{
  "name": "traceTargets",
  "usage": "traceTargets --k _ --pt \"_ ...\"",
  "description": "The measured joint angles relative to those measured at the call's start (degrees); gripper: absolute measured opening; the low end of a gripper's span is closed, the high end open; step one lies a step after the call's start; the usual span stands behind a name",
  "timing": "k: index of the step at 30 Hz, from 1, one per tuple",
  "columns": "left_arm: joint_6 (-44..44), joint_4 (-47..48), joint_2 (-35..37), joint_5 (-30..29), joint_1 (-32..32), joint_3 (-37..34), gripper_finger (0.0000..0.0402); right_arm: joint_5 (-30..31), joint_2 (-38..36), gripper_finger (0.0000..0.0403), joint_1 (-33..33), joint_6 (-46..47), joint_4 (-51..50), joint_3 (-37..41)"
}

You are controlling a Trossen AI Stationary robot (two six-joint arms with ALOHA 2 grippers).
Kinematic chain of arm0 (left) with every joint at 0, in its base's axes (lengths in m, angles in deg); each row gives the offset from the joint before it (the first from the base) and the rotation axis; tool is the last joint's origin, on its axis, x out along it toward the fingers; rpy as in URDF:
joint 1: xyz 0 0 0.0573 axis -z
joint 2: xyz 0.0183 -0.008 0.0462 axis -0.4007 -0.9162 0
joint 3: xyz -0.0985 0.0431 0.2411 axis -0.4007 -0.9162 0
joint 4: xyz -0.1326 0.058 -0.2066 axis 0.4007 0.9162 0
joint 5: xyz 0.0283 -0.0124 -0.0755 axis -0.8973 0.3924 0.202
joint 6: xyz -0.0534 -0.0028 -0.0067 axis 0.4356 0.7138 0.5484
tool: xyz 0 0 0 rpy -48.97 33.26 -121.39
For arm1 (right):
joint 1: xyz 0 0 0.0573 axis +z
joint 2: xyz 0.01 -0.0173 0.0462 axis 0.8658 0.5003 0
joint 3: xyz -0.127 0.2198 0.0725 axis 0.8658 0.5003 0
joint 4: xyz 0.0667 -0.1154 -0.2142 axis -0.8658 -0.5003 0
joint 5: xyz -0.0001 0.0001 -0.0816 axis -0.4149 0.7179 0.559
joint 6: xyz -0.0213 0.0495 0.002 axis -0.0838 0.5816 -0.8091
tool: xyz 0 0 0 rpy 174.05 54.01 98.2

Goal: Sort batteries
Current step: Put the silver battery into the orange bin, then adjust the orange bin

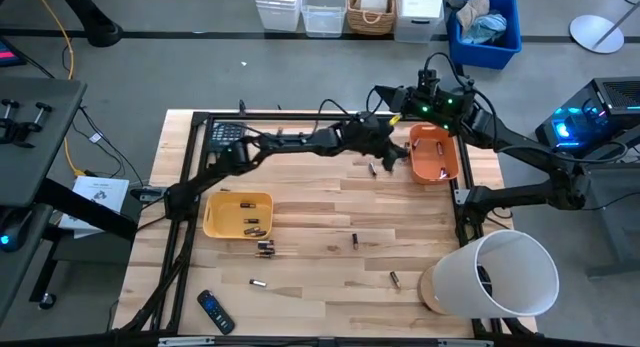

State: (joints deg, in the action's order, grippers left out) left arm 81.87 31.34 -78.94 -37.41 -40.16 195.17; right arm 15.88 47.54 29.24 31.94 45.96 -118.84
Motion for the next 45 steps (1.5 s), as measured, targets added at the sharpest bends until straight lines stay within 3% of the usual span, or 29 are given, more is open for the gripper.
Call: traceTargets --k 3,11,13,15,18,21,23,25,28,32,35,38,41,45 --pt "2.68 -7.03 -4.27 -3.66 0.71 3.61 0.0052 0.01 0.00 0.0200 0.00 0.00 1.48 0.00" --pt "3.12 -11.79 -8.90 -11.05 3.54 9.52 0.0205 0.27 0.00 0.0200 0.00 0.02 5.12 0.00" --pt "4.32 -10.55 -8.74 -7.19 3.64 9.49 0.0232 0.25 0.00 0.0200 0.00 0.00 5.14 0.00" --pt "7.21 -7.40 -7.60 2.21 2.44 9.43 0.0248 -0.42 0.00 0.0200 -0.01 -0.29 5.13 0.00" --pt "9.25 1.91 -3.84 15.97 -1.01 9.55 0.0252 -3.02 0.00 0.0200 -0.02 -0.45 4.58 0.00" --pt "1.84 19.36 -0.34 25.46 -3.94 9.73 0.0242 -5.11 0.00 0.0200 0.00 -2.00 4.11 0.00" --pt "-8.64 35.30 1.90 24.75 -4.43 9.43 0.0231 -6.49 0.00 0.0200 0.00 -2.74 4.13 0.00" --pt "-19.77 48.67 4.24 20.02 -4.50 9.37 0.0218 -7.69 0.00 0.0200 -0.02 -2.85 4.12 0.00" --pt "-29.95 57.37 9.95 16.43 -4.45 6.64 0.0197 -9.56 -0.02 0.0200 0.00 -4.01 3.58 0.00" --pt "-32.32 55.11 18.15 16.17 -4.36 -5.36 0.0173 -11.45 -0.14 0.0200 0.02 -4.10 -3.61 0.00" --pt "-30.12 46.75 26.26 15.21 -4.54 -20.65 0.0157 -6.78 -0.23 0.0188 0.49 -1.74 -15.43 0.00" --pt "-23.63 31.34 37.35 14.67 -6.20 -38.61 0.0137 1.32 1.13 0.0132 1.18 -1.61 -29.32 0.00" --pt "-13.78 16.16 47.35 11.94 -8.22 -56.02 0.0108 7.51 4.58 0.0034 1.09 -1.27 -41.78 0.00" --pt "-2.30 -1.52 59.83 9.98 -9.12 -72.14 0.0045 14.81 12.97 0.0011 -1.15 0.84 -56.00 0.03"
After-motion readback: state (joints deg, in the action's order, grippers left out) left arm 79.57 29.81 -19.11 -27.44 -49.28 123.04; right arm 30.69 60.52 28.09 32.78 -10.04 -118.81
